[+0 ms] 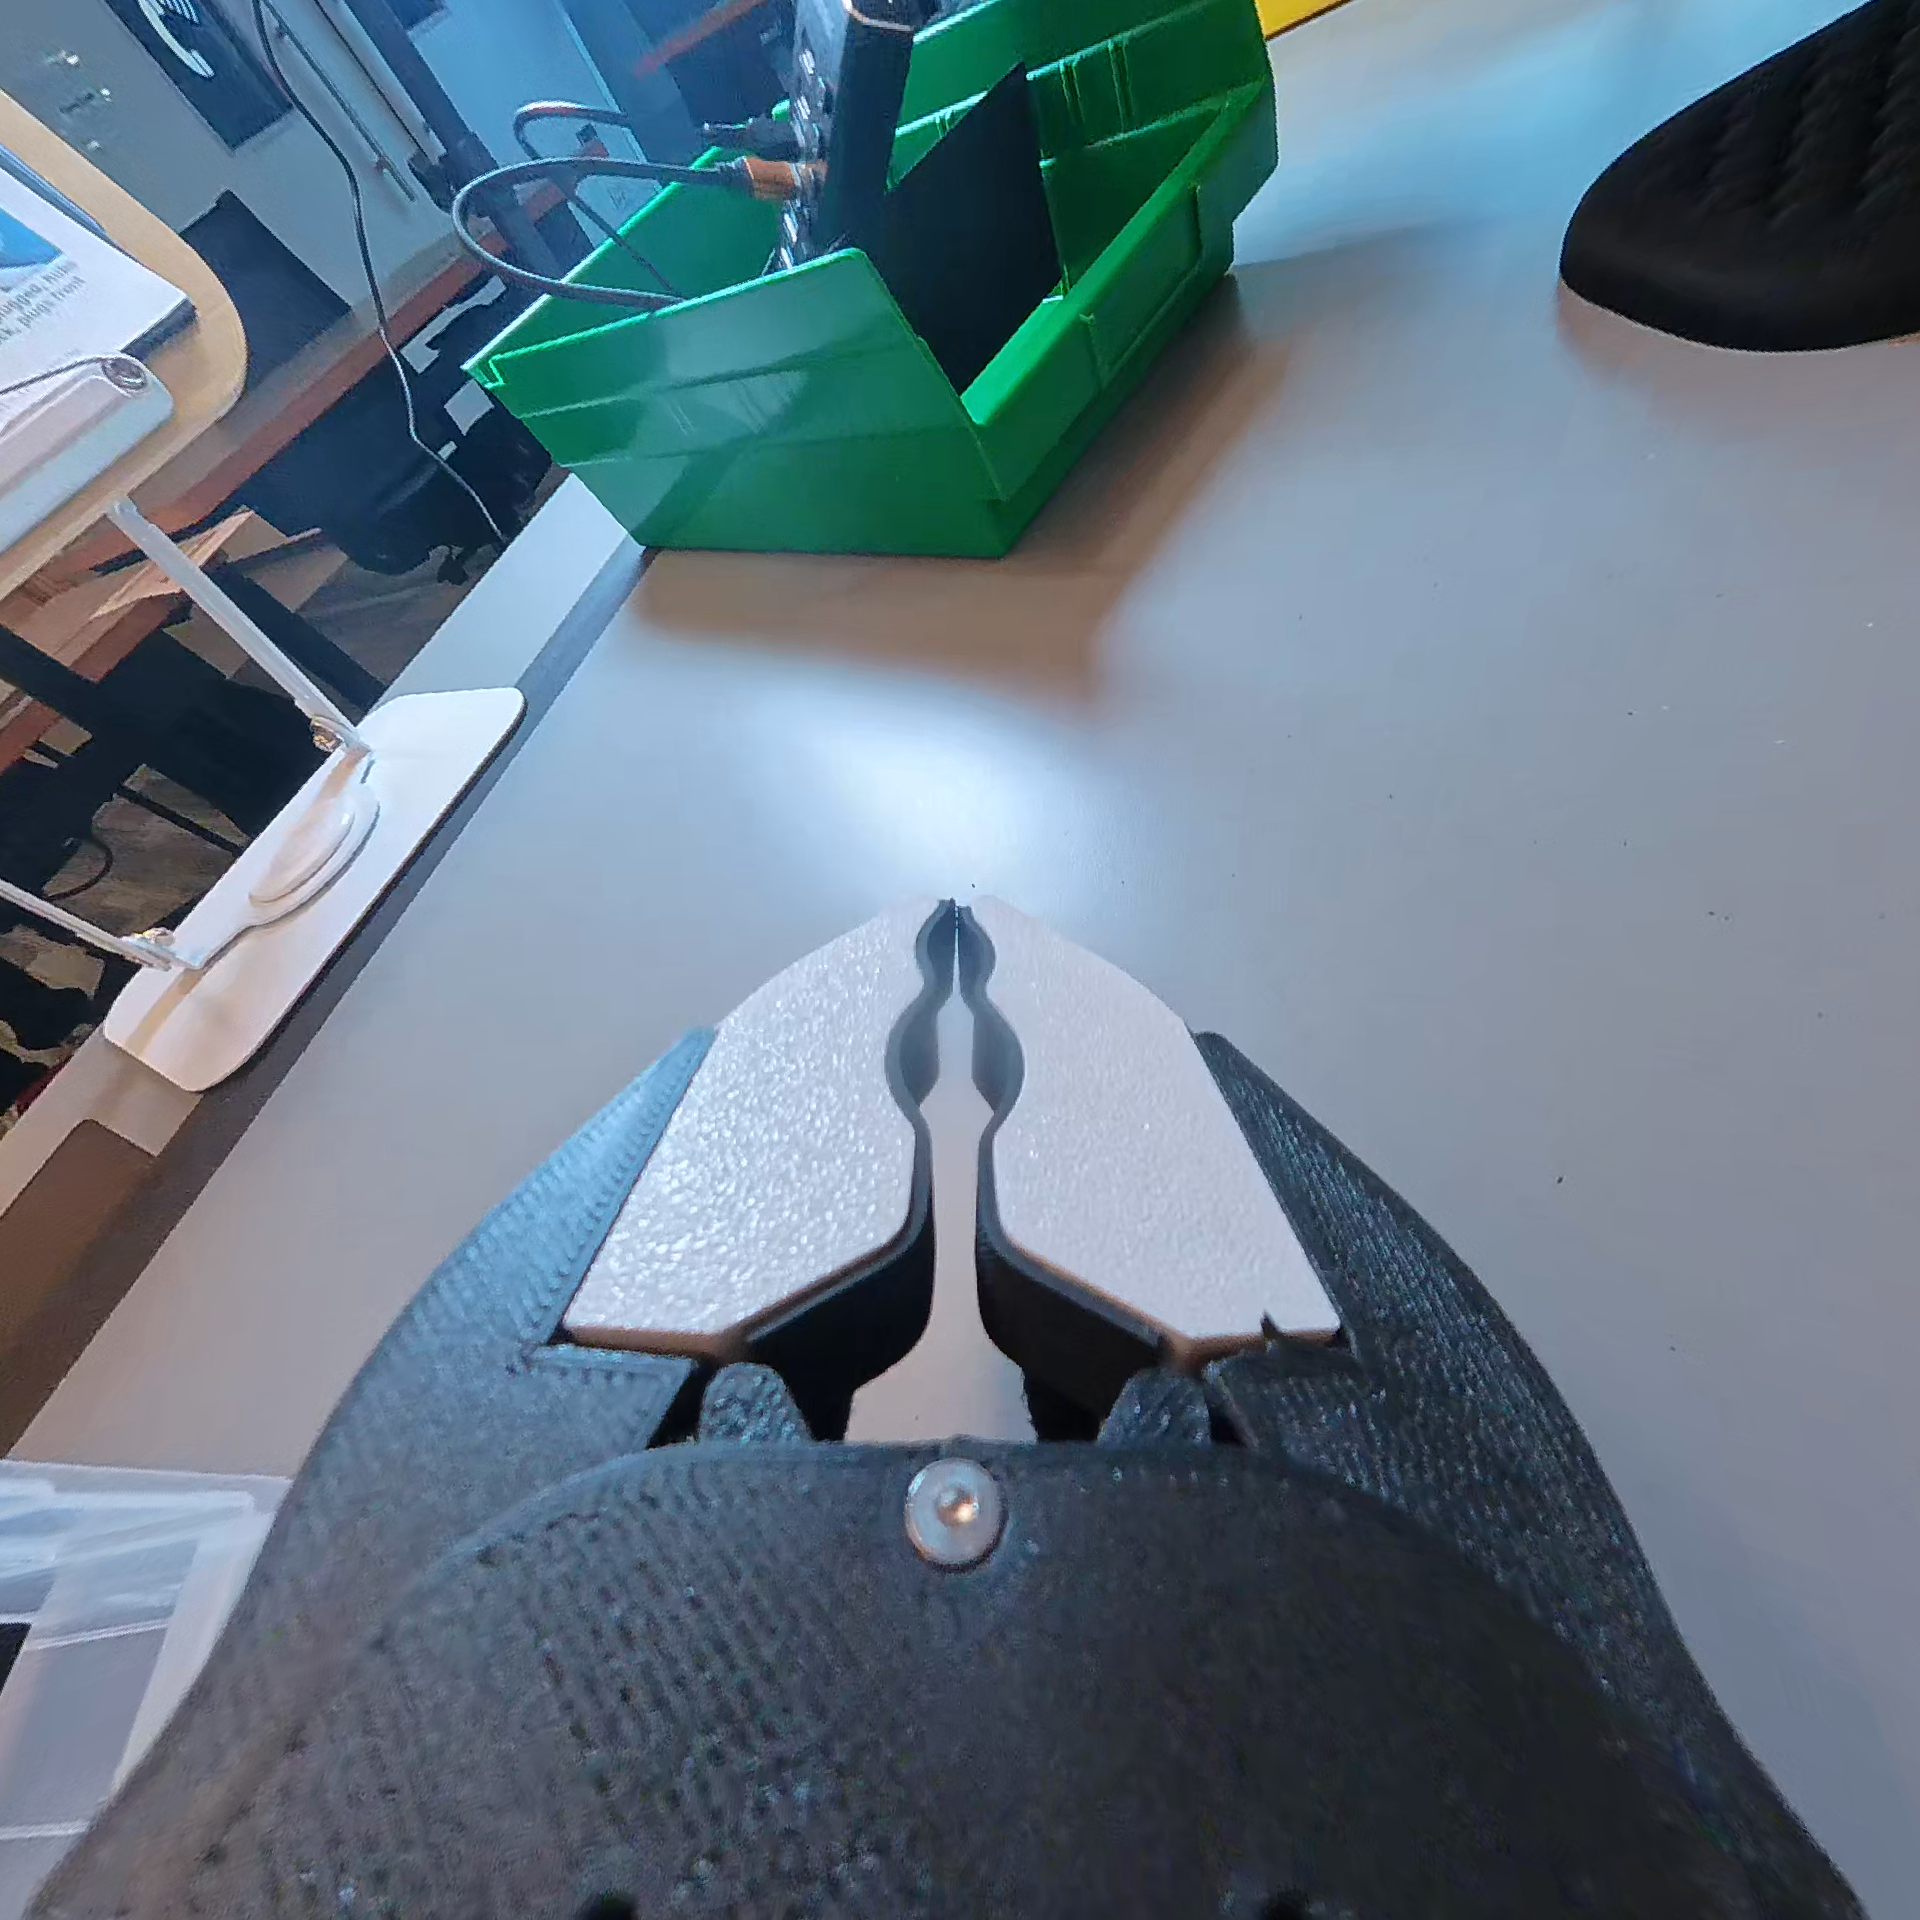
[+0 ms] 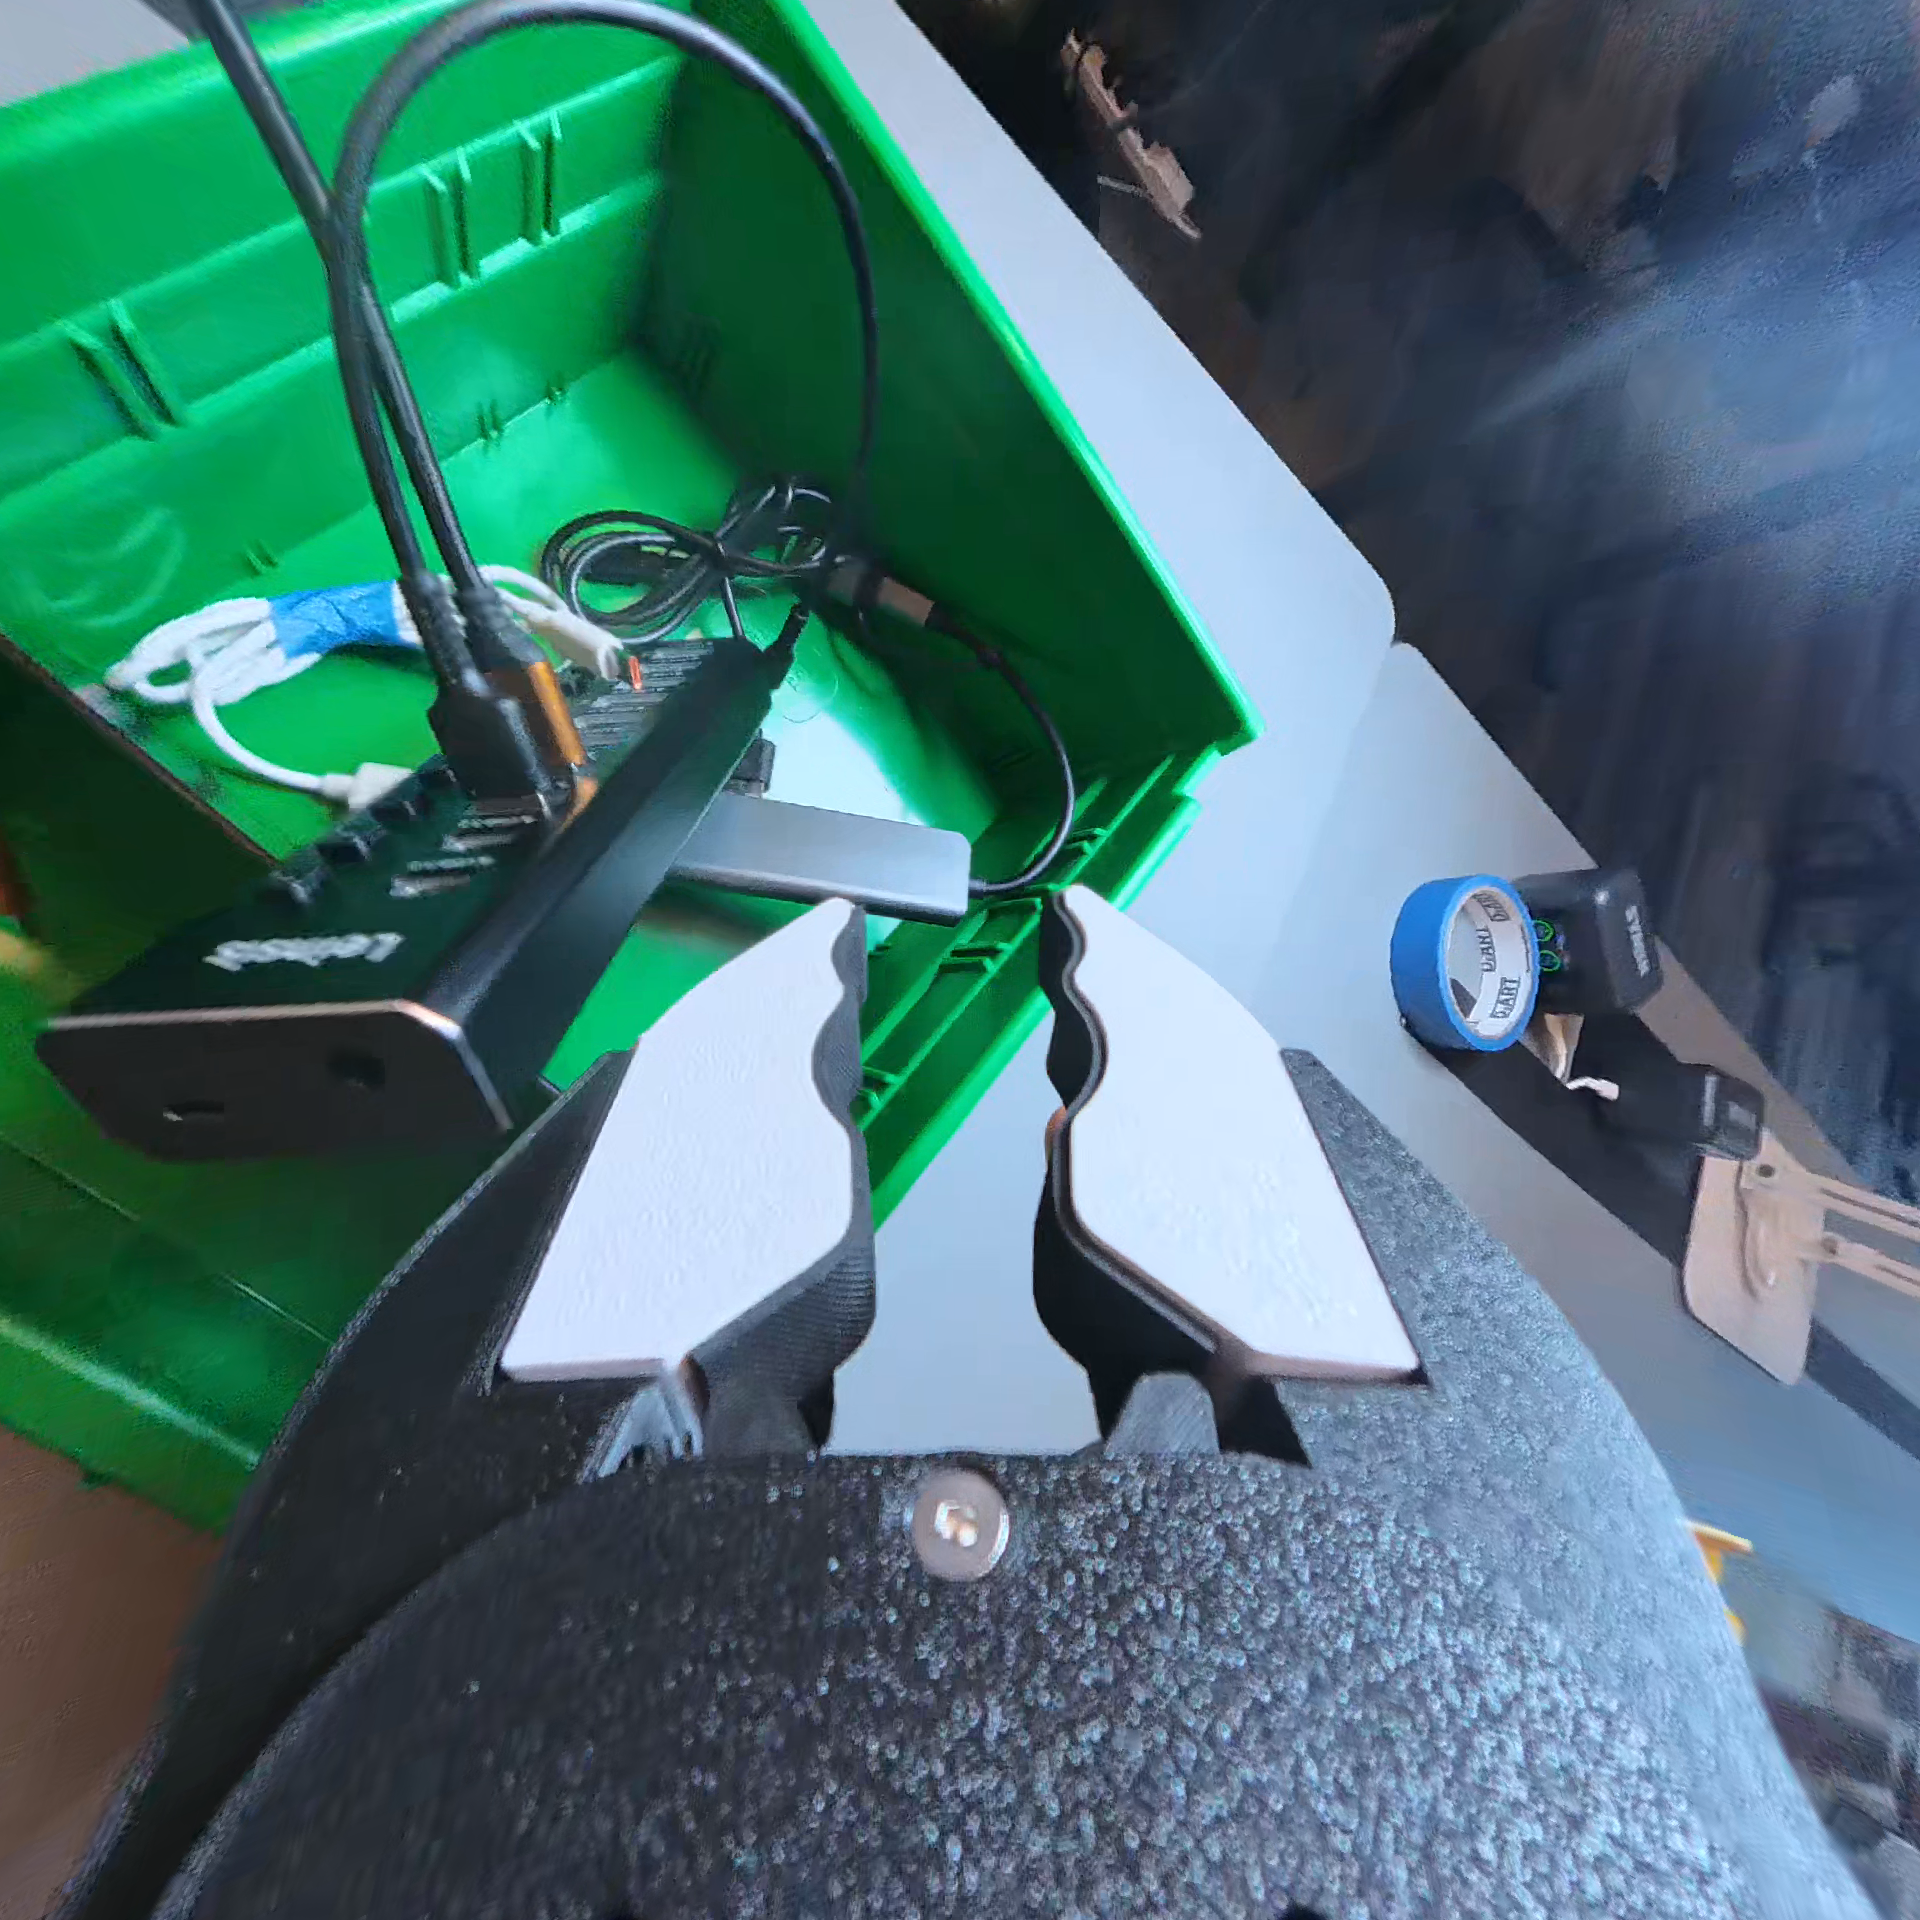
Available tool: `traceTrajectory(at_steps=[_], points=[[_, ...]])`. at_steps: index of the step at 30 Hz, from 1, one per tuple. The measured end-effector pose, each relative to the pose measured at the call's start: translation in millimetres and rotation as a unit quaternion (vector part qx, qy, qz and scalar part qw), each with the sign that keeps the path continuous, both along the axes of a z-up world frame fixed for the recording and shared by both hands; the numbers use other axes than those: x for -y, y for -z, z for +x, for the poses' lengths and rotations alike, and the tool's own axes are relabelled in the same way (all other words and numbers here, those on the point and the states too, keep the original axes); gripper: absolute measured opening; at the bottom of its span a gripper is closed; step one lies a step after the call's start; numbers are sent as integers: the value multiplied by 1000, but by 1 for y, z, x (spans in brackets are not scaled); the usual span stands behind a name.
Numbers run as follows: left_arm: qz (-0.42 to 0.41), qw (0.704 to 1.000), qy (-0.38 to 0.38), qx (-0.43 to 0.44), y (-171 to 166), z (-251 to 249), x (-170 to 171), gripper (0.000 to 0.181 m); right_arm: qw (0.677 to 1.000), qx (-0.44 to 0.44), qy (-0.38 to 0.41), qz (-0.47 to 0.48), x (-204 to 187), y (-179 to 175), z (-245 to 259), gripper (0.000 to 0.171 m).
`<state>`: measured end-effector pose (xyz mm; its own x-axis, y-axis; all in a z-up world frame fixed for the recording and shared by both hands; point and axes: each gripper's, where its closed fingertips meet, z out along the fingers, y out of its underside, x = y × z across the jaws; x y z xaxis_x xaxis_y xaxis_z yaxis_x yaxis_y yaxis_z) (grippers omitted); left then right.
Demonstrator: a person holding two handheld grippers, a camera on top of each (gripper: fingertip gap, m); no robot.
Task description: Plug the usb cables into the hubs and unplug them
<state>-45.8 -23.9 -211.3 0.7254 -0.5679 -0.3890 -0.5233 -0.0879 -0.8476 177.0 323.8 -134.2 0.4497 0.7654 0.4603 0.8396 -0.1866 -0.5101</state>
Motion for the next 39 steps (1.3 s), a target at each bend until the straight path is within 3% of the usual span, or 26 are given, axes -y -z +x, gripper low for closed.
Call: traceTrajectory(at_steps=[6, 9, 11, 12, 13, 16, 19, 21, 24, 28, 30, 32, 33, 36, 38, 39], points=[[-20, 998, -38, 50, -7, -15, -4, 2, 995, -80, -55, 30, 33, -35, -25, 39], [-26, 995, -52, 75, -10, -22, -5, 2, 998, 17, -59, -14, 48, 2, -20, 44], [-21, 995, -67, 76, -12, -27, -6, 3, 992, 120, -26, 33, 30, 23, 0, 43], [-16, 994, -76, 74, -14, -31, -6, 3, 990, 127, -29, 55, 24, 26, -1, 29], [-10, 994, -88, 71, -16, -35, -7, 6, 992, 116, -31, 46, 25, 29, -3, 23], [16, 988, -142, 54, -29, -63, -7, 13, 996, 62, -36, 50, 29, 11, -11, 38], [32, 979, -199, 33, -47, -103, 2, 25, 995, 6, -89, 40, 58, -10, -17, 45], [8, 972, -236, 14, -50, -134, 15, 44, 989, 8, -147, -2, 95, -4, -14, 44], [-37, 959, -276, -47, -42, -177, 36, 54, 961, 71, -244, -105, 161, 27, 3, 50], [-197, 932, -279, -122, 7, -211, 63, 65, 941, 156, -283, -101, 192, 59, 8, 65], [-235, 915, -280, -169, 26, -223, 67, 70, 935, 188, -289, -86, 192, 73, -1, 67], [-253, 900, -275, -224, 40, -232, 68, 58, 926, 214, -299, -84, 191, 89, -13, 67], [-248, 898, -270, -246, 43, -234, 65, 39, 922, 223, -303, -88, 190, 96, -19, 65], [-225, 895, -267, -279, 42, -236, 58, 35, 907, 271, -319, -52, 176, 113, -34, 54], [-209, 898, -262, -285, 41, -232, 56, 32, 897, 269, -349, -20, 176, 117, -49, 32], [-201, 901, -253, -291, 41, -226, 55, 32, 894, 273, -355, -7, 175, 117, -53, 31]])
